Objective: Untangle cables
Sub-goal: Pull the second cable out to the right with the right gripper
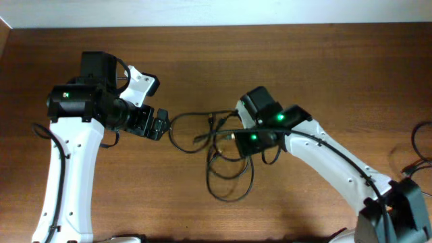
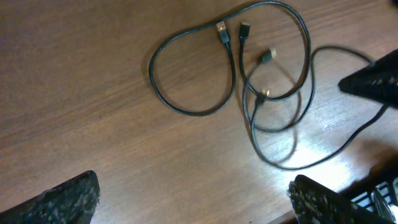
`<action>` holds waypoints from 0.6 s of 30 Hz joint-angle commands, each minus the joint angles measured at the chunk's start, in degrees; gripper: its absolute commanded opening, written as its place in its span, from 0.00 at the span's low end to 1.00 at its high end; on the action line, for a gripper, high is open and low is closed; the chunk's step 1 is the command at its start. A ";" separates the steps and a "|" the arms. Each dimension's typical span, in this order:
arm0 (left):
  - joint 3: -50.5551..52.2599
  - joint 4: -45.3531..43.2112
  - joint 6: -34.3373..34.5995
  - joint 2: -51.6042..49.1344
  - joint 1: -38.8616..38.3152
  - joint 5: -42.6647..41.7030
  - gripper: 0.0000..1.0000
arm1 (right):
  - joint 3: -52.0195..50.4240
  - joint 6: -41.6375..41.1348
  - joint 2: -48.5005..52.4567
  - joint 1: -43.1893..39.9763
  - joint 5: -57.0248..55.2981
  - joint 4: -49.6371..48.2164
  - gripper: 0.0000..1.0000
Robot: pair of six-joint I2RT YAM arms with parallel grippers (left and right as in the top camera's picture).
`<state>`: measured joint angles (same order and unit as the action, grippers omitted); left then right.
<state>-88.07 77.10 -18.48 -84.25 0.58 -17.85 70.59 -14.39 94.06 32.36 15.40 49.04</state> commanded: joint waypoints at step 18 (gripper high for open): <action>0.20 -0.04 -0.90 -0.28 0.35 -0.83 0.99 | 34.75 0.59 -1.51 0.24 -18.60 15.50 0.04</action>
<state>-88.07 77.10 -18.48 -84.25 0.58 -17.82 102.41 -14.35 93.80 32.36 0.91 64.58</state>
